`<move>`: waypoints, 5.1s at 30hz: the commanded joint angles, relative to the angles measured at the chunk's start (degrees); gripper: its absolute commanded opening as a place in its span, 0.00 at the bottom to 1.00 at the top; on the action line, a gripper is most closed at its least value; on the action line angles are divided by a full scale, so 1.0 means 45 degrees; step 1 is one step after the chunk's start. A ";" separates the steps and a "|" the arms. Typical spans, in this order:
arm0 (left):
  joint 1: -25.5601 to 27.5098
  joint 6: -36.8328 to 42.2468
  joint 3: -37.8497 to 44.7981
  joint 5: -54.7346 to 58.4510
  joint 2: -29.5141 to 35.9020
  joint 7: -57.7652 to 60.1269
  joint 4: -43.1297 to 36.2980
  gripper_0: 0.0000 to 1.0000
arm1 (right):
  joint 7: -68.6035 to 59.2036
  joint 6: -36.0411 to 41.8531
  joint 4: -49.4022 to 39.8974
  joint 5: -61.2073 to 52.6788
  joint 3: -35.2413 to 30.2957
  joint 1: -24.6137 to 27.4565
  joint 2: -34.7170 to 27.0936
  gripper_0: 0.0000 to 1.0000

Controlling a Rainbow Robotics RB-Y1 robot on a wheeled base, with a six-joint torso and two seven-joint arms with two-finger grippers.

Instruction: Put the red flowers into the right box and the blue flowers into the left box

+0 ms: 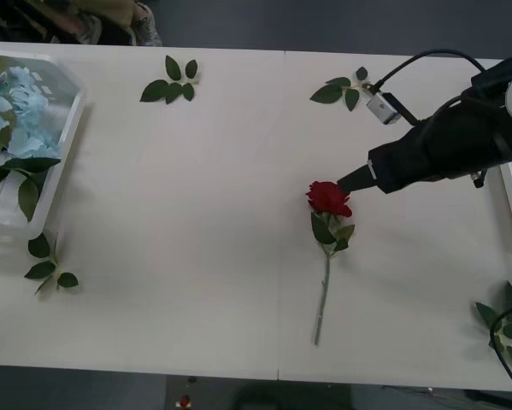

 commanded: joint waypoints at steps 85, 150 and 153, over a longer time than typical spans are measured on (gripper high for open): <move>-0.1482 -0.1262 -0.2134 0.1258 -0.3744 0.3648 -0.4562 1.00 | -1.0422 -0.6177 0.0588 0.8638 0.7922 0.1594 0.0721 0.36; -0.4646 -0.2083 -0.8892 0.9676 -0.6284 -0.1636 -0.0265 1.00 | -0.4739 -0.6099 0.1408 0.6314 0.1848 -0.1102 -0.5978 0.00; -0.4646 -0.2083 -0.8931 0.9676 -0.6284 -0.1636 -0.0344 1.00 | -0.4094 -0.6119 0.2072 0.6275 0.1652 -0.1102 -0.6271 0.00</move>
